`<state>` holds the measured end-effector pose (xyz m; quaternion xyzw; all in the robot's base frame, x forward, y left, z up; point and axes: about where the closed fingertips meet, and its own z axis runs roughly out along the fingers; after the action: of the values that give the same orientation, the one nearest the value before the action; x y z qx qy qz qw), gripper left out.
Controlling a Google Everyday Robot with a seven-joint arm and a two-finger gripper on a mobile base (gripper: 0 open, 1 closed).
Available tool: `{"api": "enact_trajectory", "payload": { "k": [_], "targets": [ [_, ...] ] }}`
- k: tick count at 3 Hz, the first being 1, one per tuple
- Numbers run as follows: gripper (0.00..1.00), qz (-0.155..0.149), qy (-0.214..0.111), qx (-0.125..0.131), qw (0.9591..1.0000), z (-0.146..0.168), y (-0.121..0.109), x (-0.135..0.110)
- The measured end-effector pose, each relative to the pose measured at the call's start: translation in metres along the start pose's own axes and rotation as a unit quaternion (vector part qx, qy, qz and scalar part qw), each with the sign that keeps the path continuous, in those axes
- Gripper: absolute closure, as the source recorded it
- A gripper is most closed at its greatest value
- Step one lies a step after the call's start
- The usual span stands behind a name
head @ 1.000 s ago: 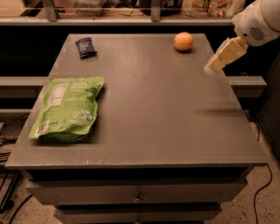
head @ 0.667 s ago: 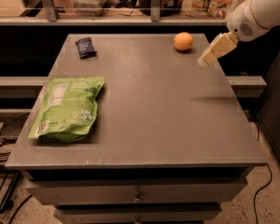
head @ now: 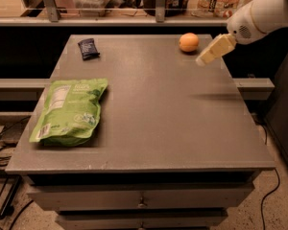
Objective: Move orange near rxbar blueberry
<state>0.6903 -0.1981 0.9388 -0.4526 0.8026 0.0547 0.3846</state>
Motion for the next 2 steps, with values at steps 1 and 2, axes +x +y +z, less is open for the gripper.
{"api": "enact_trajectory", "payload": {
  "k": [1,2],
  "targets": [
    [0.0,0.021,-0.029,-0.012,0.9993,0.033,-0.009,-0.009],
    [0.0,0.039,-0.052,-0.014,0.9978,0.077,-0.026,-0.016]
  ]
}}
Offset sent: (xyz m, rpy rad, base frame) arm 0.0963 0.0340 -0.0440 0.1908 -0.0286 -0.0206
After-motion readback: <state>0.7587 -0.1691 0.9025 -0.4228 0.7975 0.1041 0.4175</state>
